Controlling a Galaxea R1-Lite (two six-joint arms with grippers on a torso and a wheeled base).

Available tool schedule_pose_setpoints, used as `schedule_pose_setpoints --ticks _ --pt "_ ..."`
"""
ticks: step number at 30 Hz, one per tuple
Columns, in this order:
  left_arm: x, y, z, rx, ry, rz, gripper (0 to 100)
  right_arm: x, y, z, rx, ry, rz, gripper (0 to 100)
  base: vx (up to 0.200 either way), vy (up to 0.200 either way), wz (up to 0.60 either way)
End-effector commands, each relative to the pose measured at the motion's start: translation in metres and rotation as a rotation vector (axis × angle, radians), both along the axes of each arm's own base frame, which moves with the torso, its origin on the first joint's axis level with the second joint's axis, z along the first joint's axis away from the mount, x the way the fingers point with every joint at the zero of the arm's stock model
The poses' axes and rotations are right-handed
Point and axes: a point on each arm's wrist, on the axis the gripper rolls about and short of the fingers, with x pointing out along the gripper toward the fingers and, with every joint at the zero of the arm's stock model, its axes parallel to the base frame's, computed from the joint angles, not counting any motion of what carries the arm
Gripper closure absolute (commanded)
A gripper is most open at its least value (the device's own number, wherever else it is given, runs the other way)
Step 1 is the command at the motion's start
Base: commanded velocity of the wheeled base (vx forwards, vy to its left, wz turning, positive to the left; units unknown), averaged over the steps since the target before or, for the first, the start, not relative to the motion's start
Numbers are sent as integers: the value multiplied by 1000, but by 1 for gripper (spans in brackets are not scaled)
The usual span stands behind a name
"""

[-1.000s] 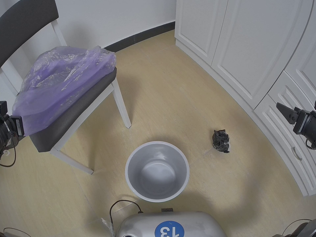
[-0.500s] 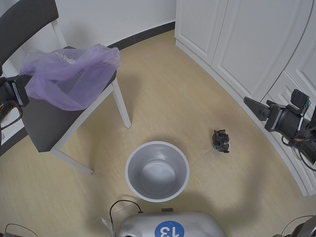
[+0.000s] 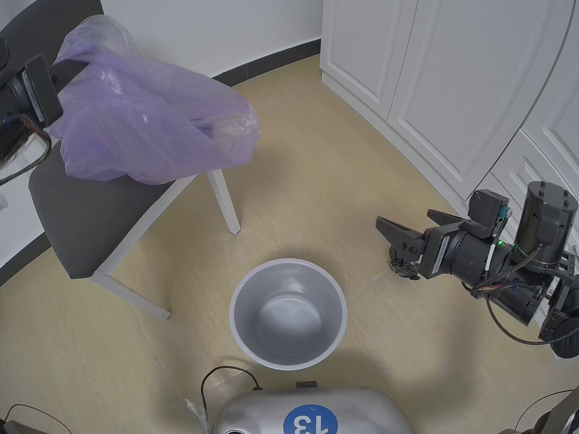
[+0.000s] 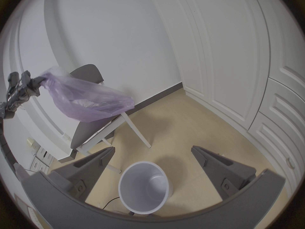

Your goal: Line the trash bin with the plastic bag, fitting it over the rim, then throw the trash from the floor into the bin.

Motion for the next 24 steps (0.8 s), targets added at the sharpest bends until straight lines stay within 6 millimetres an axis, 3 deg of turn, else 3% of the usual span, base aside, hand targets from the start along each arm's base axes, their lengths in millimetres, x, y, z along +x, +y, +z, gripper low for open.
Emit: schedule_pose_setpoints --ticks 1,9,24 --pt "-2 -12 6 0 -9 -65 100 9 14 -14 -12 19 17 0 0 0 0" --pt "-10 -18 8 -3 -18 -133 100 37 32 -24 42 -47 -68 0 0 0 0" --pt "-22 -16 16 -22 -63 -196 100 43 36 -32 34 -31 -69 0 0 0 0"
